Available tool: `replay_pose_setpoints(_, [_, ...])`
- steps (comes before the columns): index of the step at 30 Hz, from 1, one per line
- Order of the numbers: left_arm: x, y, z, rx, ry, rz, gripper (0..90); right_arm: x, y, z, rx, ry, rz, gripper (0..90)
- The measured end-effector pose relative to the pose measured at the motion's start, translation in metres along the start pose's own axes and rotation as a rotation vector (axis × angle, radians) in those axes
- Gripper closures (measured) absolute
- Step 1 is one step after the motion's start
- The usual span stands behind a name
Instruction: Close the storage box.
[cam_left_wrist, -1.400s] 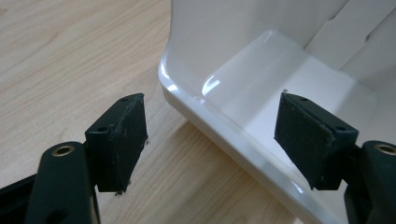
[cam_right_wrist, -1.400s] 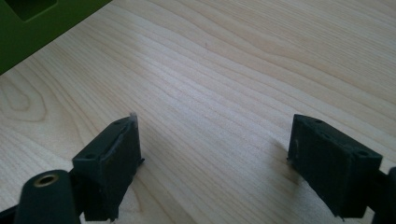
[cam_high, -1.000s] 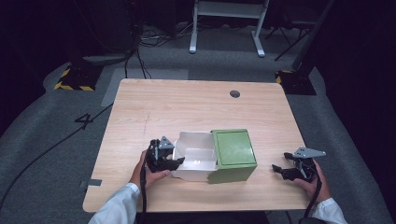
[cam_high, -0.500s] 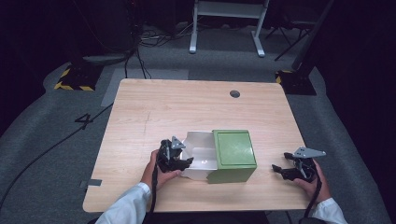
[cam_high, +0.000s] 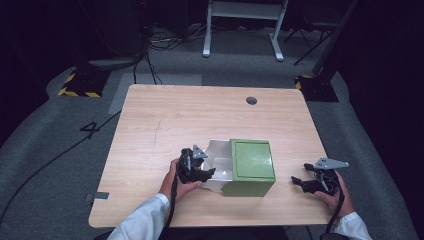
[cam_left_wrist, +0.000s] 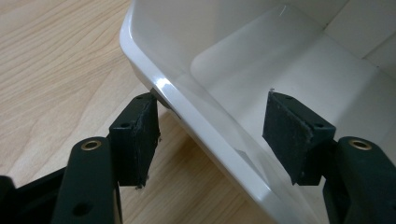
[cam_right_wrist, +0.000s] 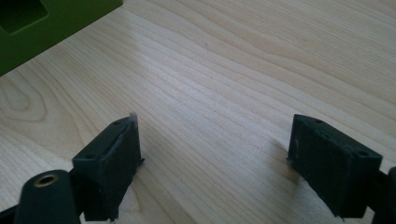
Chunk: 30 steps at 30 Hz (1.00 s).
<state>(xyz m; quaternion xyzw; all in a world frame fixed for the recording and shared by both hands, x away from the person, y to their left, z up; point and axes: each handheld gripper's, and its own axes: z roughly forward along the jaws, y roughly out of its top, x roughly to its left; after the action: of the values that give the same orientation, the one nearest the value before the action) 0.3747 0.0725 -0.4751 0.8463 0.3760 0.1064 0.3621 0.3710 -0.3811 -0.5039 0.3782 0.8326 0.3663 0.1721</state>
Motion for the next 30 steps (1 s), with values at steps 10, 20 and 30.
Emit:
replay_pose_setpoints(10, [-0.017,0.012,0.014,0.004,-0.042,0.044,36.4,0.000,0.000,0.000,0.001,0.000,0.001,17.0])
replay_pose_setpoints(20, [-0.031,0.020,0.024,0.009,-0.078,0.067,34.7,0.000,0.000,0.000,0.001,0.000,0.001,17.0])
replay_pose_setpoints(30, [-0.033,0.022,0.026,0.017,-0.062,0.076,34.6,0.000,0.000,0.000,0.001,0.000,0.002,17.0])
